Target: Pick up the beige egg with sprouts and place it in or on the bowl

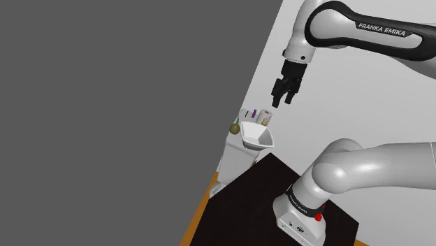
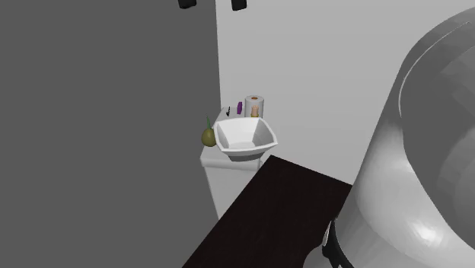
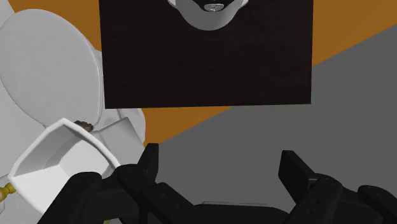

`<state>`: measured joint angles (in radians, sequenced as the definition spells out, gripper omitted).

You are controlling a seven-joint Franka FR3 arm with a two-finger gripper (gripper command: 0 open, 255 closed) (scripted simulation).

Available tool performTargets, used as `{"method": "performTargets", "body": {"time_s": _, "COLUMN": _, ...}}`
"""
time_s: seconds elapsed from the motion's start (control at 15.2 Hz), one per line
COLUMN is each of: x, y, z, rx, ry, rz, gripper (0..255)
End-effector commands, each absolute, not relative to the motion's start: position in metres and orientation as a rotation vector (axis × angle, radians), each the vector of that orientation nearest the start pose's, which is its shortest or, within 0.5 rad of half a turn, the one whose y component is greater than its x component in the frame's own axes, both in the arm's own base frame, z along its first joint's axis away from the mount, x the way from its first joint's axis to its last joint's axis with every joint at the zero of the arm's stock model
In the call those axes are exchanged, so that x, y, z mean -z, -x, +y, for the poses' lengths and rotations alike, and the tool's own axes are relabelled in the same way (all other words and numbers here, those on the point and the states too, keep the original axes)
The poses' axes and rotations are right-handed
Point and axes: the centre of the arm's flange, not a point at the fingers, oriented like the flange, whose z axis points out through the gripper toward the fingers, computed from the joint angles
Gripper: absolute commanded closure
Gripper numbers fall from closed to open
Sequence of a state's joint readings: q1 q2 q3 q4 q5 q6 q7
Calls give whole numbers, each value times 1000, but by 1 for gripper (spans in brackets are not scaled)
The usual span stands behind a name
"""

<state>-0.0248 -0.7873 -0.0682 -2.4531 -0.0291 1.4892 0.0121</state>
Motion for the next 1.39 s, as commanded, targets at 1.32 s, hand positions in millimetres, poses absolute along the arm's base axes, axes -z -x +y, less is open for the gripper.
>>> {"method": "performTargets", "body": {"time_s": 1.32, "x": -355, "y": -424, "z": -134, "rx": -71, "ry": 3111, "rz": 584, "gripper": 0}}
